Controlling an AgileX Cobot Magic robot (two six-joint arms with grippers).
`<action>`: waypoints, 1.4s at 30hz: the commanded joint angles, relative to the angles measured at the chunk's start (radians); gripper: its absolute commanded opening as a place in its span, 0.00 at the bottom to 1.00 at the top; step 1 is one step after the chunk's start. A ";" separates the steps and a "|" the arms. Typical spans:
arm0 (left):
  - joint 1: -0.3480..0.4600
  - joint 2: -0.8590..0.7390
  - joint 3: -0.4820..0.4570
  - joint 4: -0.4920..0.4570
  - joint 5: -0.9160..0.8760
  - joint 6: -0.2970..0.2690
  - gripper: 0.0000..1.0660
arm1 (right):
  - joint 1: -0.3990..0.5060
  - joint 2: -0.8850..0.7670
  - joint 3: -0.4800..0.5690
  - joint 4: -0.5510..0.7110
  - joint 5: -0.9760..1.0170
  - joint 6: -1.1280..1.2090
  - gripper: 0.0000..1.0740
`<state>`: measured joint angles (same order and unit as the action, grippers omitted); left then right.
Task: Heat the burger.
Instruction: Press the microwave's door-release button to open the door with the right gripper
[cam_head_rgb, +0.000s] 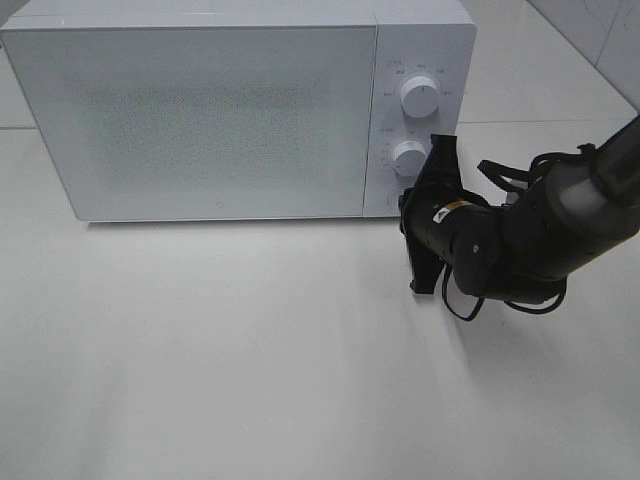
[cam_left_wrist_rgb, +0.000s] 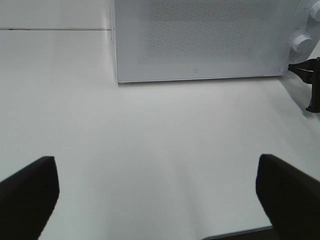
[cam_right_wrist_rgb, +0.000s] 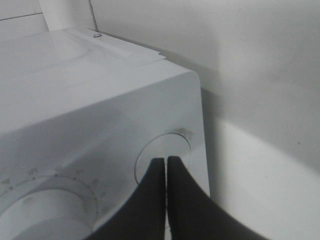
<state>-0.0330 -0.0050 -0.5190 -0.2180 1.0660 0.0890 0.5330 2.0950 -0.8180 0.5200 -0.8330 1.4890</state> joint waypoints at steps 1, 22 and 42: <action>0.003 -0.005 0.002 -0.008 -0.007 0.001 0.94 | -0.008 0.006 -0.018 -0.010 0.002 -0.010 0.00; 0.003 -0.005 0.002 -0.008 -0.007 0.001 0.94 | -0.019 0.040 -0.078 0.009 -0.104 -0.058 0.00; 0.003 -0.005 0.002 -0.008 -0.007 0.001 0.94 | -0.019 0.057 -0.135 0.044 -0.333 -0.087 0.00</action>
<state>-0.0330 -0.0050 -0.5190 -0.2190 1.0660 0.0890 0.5370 2.1710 -0.8890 0.5620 -0.9240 1.4350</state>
